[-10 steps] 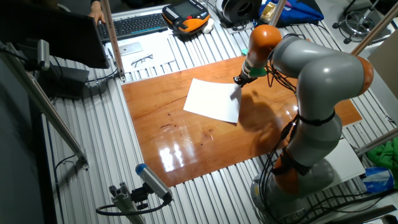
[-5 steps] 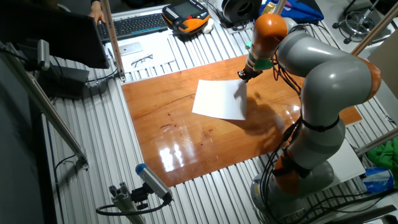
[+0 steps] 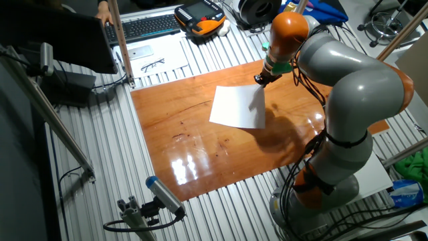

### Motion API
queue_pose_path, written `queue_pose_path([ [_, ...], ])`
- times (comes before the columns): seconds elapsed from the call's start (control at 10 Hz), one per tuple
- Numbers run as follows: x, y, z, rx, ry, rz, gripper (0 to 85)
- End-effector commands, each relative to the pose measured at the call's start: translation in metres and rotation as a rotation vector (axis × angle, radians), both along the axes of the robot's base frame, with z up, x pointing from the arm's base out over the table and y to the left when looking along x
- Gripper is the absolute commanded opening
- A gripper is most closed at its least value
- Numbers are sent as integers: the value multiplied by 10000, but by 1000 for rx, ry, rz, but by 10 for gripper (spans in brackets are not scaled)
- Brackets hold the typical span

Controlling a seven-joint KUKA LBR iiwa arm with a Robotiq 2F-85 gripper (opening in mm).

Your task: Flip over and spread out the paper that is laid flat on the table

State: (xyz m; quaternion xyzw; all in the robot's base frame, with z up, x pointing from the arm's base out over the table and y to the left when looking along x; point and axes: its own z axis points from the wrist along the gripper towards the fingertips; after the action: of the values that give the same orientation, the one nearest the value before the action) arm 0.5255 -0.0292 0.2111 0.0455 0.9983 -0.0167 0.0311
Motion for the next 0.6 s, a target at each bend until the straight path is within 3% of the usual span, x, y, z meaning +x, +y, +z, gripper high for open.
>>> queue_pose_path([
  [0.0, -22, 33, 41, -3, 2, -3, 0],
  [0.3, -129, 134, 196, -6, 1, -12, 0],
  [0.5, -175, 123, 235, 40, 11, -12, 0],
])
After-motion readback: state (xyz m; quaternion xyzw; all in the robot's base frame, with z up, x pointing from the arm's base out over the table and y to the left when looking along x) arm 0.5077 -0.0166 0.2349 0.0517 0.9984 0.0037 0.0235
